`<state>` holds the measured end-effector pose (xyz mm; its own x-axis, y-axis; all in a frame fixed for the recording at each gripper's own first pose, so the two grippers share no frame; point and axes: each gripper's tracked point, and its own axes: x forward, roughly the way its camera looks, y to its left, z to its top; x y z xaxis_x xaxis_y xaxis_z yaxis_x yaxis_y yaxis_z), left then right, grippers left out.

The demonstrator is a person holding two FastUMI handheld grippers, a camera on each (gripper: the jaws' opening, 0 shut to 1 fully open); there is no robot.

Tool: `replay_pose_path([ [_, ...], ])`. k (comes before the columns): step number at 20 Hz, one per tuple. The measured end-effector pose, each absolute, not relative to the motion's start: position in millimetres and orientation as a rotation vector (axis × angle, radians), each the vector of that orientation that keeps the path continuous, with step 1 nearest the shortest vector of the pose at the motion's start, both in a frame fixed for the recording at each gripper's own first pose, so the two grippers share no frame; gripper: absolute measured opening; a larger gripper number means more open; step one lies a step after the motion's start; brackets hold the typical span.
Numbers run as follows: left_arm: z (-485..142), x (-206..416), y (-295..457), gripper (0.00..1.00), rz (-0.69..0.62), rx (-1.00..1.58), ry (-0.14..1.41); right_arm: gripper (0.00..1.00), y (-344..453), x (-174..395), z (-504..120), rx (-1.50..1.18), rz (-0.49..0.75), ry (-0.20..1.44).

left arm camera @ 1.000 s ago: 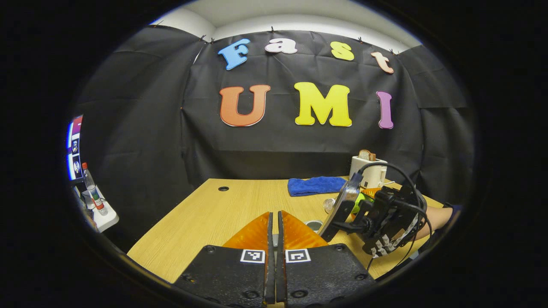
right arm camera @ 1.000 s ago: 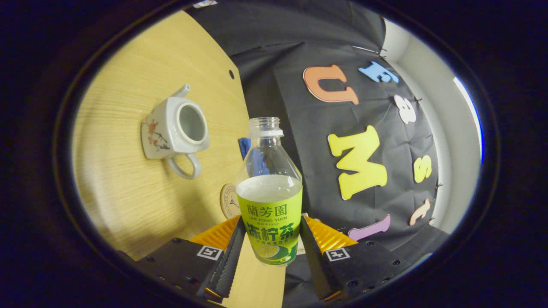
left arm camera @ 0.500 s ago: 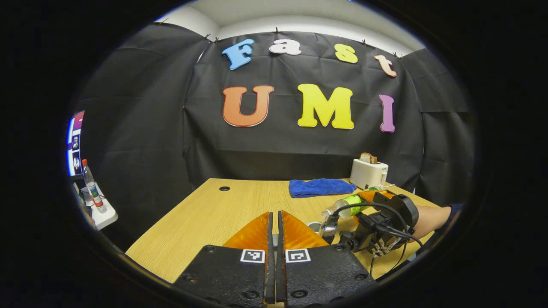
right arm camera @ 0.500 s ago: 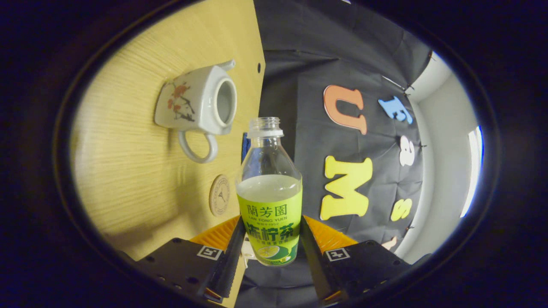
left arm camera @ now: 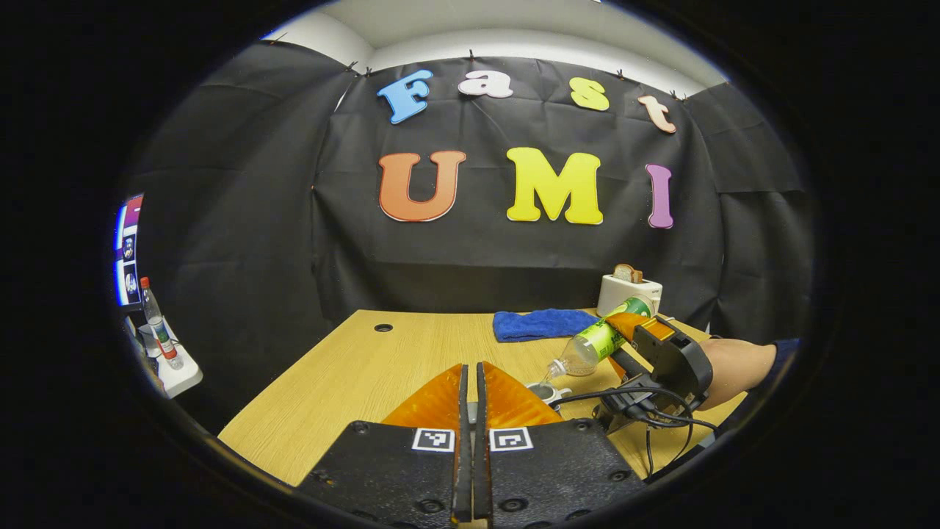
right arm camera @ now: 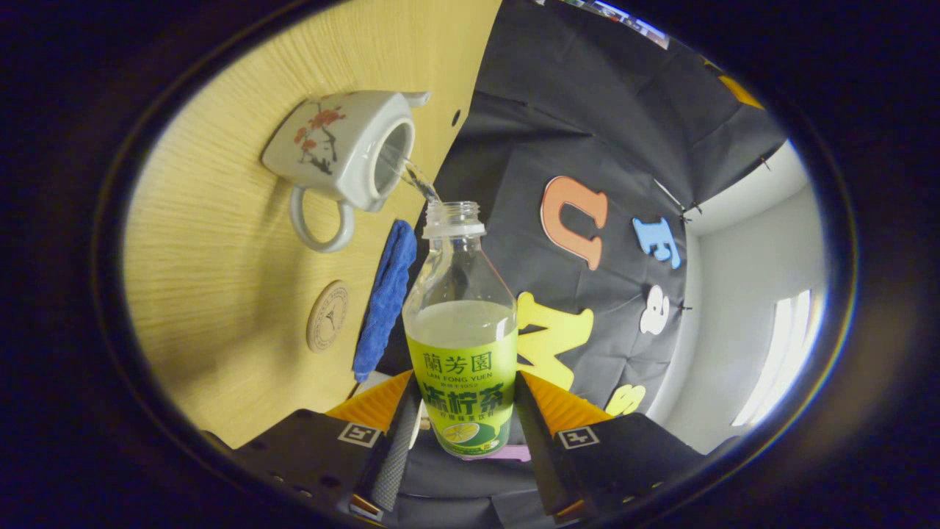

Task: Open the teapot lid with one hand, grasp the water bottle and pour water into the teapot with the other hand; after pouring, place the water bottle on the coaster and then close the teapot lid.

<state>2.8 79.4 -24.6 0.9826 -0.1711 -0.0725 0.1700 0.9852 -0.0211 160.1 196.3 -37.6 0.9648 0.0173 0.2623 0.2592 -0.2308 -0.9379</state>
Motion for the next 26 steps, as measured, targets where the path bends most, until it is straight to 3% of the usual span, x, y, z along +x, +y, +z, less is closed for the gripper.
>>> replay_pose_path([
  [26, -31.0, 4.8, 84.2, 0.03, -0.172, -0.003, 0.093, 0.72, 217.8, 153.6, -23.4, -1.985, -0.3, -0.361],
])
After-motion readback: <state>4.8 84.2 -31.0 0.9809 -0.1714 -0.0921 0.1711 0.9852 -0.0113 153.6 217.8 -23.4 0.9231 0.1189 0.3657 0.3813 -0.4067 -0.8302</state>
